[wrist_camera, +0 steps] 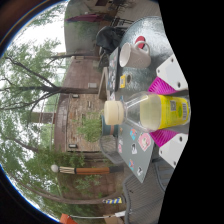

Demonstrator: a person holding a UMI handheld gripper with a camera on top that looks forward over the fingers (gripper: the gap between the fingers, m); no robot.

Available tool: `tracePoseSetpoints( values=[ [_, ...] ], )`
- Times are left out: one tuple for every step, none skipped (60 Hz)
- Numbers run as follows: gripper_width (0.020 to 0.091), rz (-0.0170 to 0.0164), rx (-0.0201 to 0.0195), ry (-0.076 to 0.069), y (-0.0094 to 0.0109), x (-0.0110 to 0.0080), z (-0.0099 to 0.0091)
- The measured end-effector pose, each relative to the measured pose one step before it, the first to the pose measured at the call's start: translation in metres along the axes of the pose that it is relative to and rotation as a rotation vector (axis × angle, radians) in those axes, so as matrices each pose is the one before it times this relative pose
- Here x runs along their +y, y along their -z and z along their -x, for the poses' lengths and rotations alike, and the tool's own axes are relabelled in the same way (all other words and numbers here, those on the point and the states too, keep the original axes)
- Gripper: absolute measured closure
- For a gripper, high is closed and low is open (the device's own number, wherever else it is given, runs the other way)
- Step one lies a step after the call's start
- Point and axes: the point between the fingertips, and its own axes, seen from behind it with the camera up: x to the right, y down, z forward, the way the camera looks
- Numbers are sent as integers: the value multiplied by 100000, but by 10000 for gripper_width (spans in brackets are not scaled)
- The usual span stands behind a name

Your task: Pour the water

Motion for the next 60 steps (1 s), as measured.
tracePoseSetpoints(
  values=[
    [676,1693,-1227,929,-121,62,252],
    [679,1985,-1108,1070,-118,58,212],
    [699,2102,-400,715,-129,269,496],
    [699,2063,-2259,-97,336,-562,21],
    [697,1303,-2151,-405,2,-429,479],
    [697,496,-2654,-859,123,-632,516],
    [725,-268,-2944,-1230,149,-962,542],
    [725,-548,-2865,-1743,174,-1174,374],
    [724,-739,-2127,-2358,55,-1171,323],
    [724,-191,-191,-2169,-426,31,1436],
    [724,-1032,-4005,-3635,-744,-845,-1013],
    [724,-439,-2721,-3641,13,-1138,272],
    [723,-594,-2746,-4270,26,-1104,203],
    [722,-872,-2587,-4855,12,-1219,123],
    [723,-861,-2500,-5358,10,-1200,73],
    [723,-693,-2281,-5624,-33,-1059,-13],
    [725,-632,-1663,-5758,-190,-702,680],
    [725,-397,-1765,-6425,51,-875,-120],
    [725,-203,-1876,-6570,53,-609,-348],
    [725,83,-2245,-6667,83,-529,-519],
    [725,-1057,-2555,-4613,-689,-16,-372],
    [723,708,-2805,-7214,120,-419,-167],
    [724,290,-2084,-7555,102,-529,-334],
    [724,243,-1744,-7804,125,-492,-469],
    [725,477,-1855,-7926,140,-446,-464],
    [725,288,74,-9927,534,-1289,2072],
    [725,721,-3172,-7923,-728,-514,-1341],
    [726,584,-2302,-8577,207,-538,-353],
    [726,694,-2386,-8969,216,-511,-255],
    [727,1093,-2704,-9105,119,-516,-222],
    [726,1218,-2392,-9133,208,-543,-171],
    [727,-249,-668,-9872,354,-141,880],
    [727,1326,-2949,-4607,125,-702,-1379],
    [727,603,-1396,-7213,345,-503,-62],
    [726,425,-1003,-6275,404,-455,-8],
    [727,474,-829,-5076,316,-429,30],
    [727,484,-473,-4256,265,-274,68],
    [726,-129,103,-3926,-523,250,143],
    [727,473,-128,-3424,311,-93,166],
    [726,469,-68,-3327,287,-16,129],
    [725,-405,-146,-3765,-159,-7,-64],
    [727,18,-422,-3801,338,-76,234],
    [727,78,-643,-3877,330,-42,299],
    [728,3,-1015,-5131,255,-122,503],
    [726,145,-656,-3617,315,-4,287],
    [727,92,-661,-3299,311,3,292],
    [727,40,-492,-2517,-210,85,-163],
    [728,56,-336,-2207,311,30,192],
    [727,123,-71,-1699,300,101,119],
    [727,-44,621,-155,-455,869,-383],
    [725,100,291,-949,322,71,37],
    [726,108,384,-642,325,81,14],
    [727,-278,1064,-277,-328,-17,-228],
    [727,382,570,-423,326,117,-67],
    [727,451,444,-588,251,121,3],
    [727,339,1116,-242,-185,256,10],
    [728,897,893,149,327,262,-50],
    [727,1080,1040,735,362,335,-20],
    [727,337,1810,1337,-128,526,129],
    [728,1396,1071,2709,379,483,142]
  ],
)
